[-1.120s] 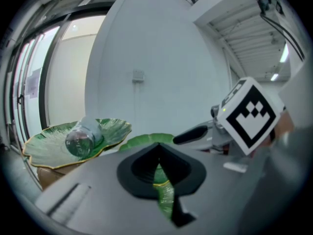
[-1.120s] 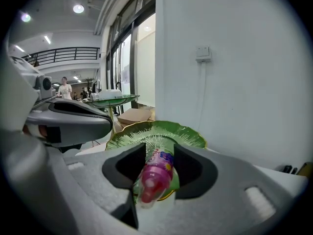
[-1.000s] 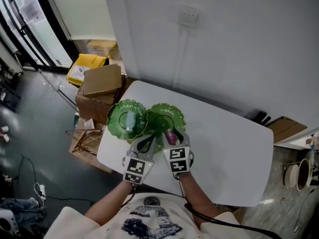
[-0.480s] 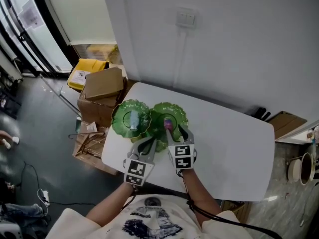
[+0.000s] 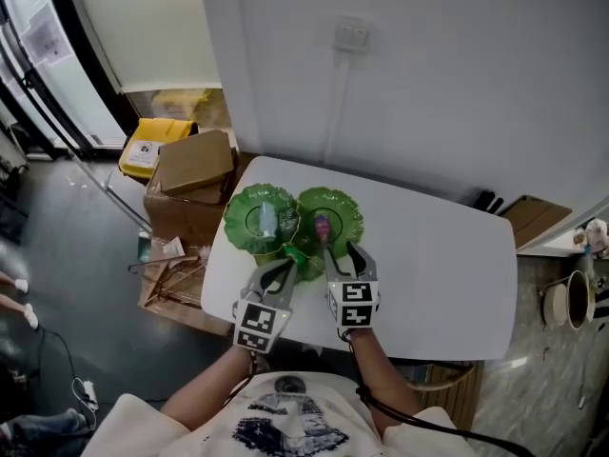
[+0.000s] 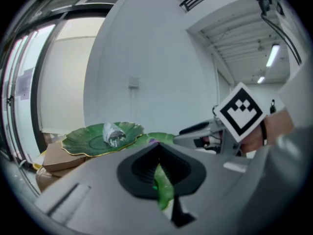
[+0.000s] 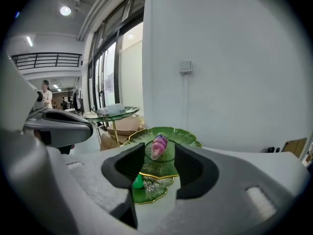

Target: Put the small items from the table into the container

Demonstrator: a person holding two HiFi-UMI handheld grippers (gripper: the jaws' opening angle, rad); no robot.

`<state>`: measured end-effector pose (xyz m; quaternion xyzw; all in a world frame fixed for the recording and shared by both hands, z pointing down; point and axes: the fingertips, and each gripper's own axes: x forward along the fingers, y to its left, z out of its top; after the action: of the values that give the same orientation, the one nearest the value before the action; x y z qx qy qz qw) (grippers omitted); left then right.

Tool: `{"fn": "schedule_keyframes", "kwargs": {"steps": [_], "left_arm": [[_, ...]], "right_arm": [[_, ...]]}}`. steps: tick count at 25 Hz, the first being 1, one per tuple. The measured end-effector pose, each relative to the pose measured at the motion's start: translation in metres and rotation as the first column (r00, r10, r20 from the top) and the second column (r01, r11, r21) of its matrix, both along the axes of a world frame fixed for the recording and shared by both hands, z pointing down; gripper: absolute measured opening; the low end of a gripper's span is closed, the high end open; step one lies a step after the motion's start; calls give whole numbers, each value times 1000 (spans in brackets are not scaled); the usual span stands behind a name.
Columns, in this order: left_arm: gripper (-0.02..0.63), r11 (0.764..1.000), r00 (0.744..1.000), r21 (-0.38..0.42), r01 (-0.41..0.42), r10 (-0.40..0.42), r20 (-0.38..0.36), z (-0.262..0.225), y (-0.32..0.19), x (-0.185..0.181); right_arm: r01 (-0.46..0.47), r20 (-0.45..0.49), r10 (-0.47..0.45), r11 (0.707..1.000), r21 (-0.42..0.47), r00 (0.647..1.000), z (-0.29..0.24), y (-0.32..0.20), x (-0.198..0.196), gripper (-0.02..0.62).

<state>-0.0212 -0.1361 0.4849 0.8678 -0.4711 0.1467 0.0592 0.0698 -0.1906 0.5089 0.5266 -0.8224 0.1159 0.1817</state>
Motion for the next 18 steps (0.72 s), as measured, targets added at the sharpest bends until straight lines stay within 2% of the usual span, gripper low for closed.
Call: {"fn": "schedule_keyframes", "kwargs": {"steps": [8, 14, 18], "left_arm": [[-9, 998, 998, 17, -54, 54, -20, -11, 30, -29], [-9, 996, 996, 46, -79, 80, -30, -23, 57, -58], [-9, 994, 995, 64, -88, 90, -39, -30, 73, -76]], "right_arm": [[-72, 72, 71, 997, 13, 995, -21, 52, -21, 190], [-117, 100, 111, 991, 61, 989, -46, 92, -42, 187], [-148, 113, 137, 984, 100, 984, -60, 117, -54, 155]]}}
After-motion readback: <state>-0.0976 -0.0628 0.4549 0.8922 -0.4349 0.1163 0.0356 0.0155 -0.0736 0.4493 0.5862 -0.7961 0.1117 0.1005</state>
